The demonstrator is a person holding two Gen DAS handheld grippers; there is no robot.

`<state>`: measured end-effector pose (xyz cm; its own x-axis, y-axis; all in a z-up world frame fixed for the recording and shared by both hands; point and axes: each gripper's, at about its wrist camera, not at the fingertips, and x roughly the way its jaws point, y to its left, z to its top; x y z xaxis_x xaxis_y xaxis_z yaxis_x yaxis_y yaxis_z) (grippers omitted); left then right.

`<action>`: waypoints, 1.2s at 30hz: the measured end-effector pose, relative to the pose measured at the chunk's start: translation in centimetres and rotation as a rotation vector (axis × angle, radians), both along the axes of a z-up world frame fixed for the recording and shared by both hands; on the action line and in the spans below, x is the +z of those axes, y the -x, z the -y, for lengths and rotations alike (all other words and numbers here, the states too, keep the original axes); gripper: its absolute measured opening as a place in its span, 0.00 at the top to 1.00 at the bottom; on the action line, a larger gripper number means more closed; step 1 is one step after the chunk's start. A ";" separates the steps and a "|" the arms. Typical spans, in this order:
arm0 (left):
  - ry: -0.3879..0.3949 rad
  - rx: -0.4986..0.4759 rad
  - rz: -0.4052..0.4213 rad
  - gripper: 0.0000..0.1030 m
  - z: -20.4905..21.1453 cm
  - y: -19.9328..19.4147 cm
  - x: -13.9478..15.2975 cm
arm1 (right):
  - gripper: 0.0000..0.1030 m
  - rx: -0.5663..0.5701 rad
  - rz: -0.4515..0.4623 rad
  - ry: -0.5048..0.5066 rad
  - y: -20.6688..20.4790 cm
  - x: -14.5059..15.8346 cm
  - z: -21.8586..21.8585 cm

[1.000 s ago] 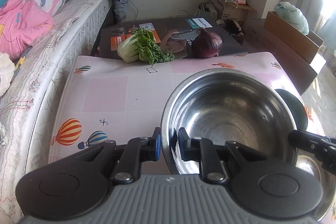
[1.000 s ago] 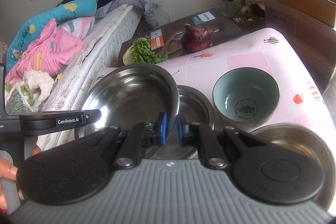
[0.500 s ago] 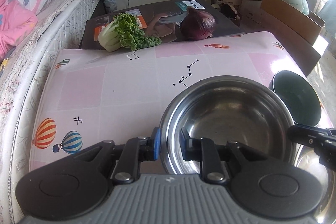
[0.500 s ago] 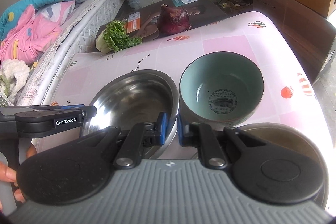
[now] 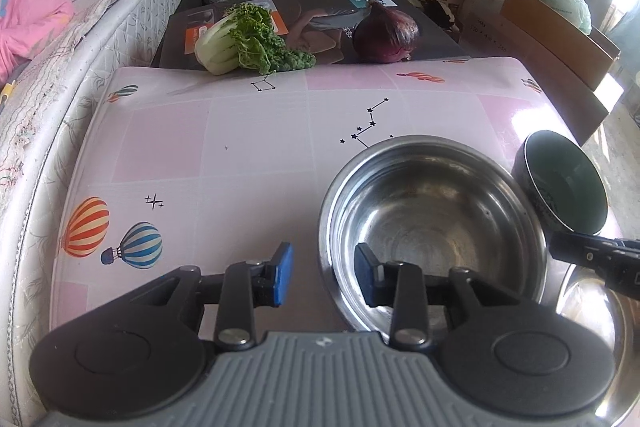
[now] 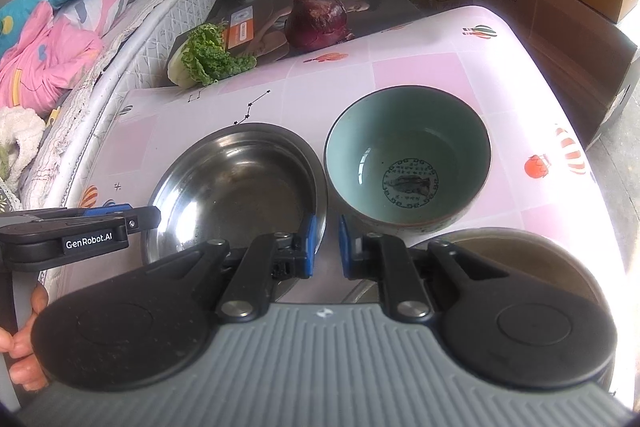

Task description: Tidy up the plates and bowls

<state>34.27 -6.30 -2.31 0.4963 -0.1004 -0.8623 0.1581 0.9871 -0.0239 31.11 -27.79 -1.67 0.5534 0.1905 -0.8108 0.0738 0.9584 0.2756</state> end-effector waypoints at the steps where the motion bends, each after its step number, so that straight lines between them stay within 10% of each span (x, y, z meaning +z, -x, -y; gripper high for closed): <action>1: -0.002 0.002 -0.011 0.66 -0.1 -0.1 -0.3 | 0.88 0.000 -0.010 -0.002 -0.2 -0.2 0.0; 13: 0.102 0.047 -0.119 0.78 -1.3 -1.7 -2.1 | 0.87 -0.004 -0.044 -0.072 -1.5 -1.5 0.1; 36: 0.046 0.097 -0.118 0.81 -6.0 -0.2 -1.6 | 0.86 0.134 -0.014 -0.065 -0.7 -1.2 -5.8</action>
<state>34.48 -0.35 -3.87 0.4015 -0.0978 -0.9106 0.0557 0.9950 -0.0824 31.81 -22.02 -2.85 0.5083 0.3147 -0.8017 -0.0495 0.9400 0.3376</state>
